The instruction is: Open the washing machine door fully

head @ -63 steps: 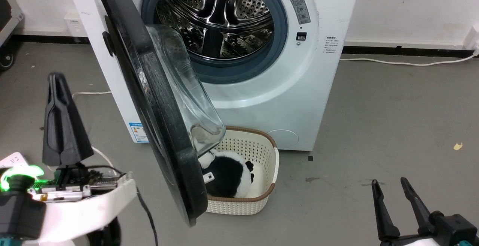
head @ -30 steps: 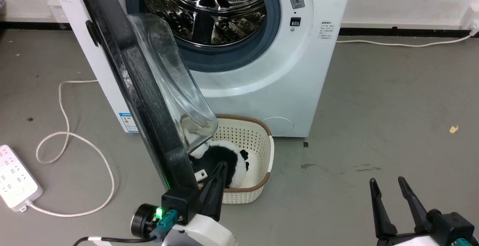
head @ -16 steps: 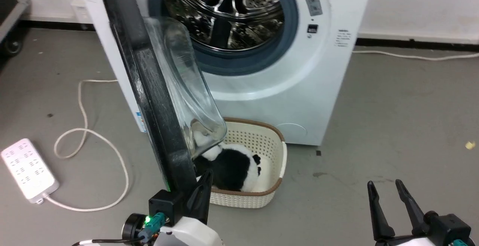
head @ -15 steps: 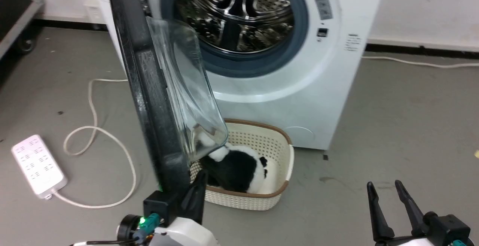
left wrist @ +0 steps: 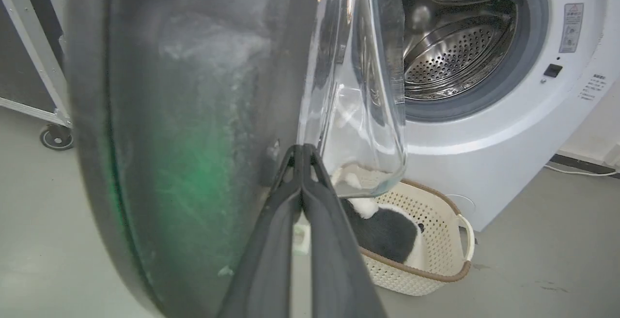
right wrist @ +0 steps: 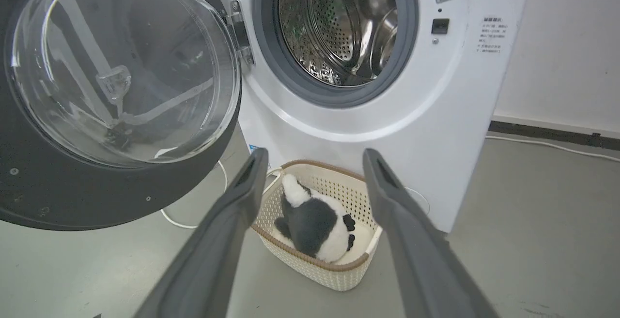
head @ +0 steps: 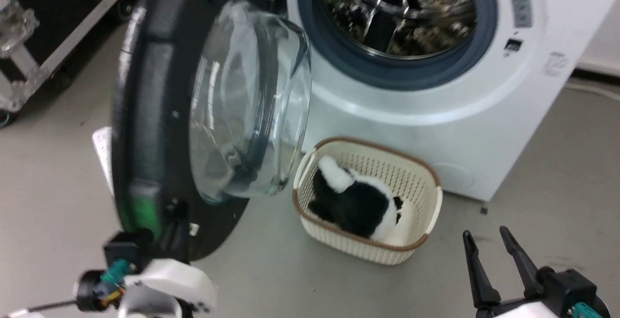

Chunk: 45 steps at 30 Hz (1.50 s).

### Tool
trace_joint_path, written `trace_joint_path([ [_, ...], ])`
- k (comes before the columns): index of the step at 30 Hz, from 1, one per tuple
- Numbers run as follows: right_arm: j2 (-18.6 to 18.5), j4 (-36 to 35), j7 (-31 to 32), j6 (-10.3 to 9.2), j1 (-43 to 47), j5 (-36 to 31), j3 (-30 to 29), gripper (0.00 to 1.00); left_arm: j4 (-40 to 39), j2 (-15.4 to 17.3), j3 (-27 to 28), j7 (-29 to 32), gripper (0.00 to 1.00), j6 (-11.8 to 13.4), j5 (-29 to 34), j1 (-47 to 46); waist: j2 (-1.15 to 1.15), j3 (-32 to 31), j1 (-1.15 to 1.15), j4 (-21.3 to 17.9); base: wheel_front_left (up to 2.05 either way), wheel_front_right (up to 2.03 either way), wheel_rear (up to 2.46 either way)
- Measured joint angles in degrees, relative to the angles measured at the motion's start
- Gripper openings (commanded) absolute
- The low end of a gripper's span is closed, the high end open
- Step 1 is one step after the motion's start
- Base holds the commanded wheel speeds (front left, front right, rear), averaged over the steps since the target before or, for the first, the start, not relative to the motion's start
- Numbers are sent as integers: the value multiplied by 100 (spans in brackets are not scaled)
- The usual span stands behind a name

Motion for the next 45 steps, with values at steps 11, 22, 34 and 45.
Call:
trace_joint_path([
  [11, 1, -390, 309, 0, -381, -303, 36, 100, 535, 571, 945, -137, 0, 60, -453, -840, 0, 1025, 1, 184, 0, 0, 0],
  [22, -8, -608, 467, 0, -505, -472, -113, 100, 1360, 1303, 1779, -370, 0, -8, -858, -1541, 0, 1628, 1, 86, 0, 0, 0],
  [34, -8, -579, 454, 0, -582, -478, -138, 100, 1848, 1386, 1707, -764, 0, -163, -848, -1756, 0, 1511, 0, 11, 0, 0, 0],
  [45, -2, -370, 83, 0, -583, -506, -460, 100, 672, 1070, 1084, -903, 0, -290, -493, -1079, 0, 740, -1, -273, 0, 0, 0],
])
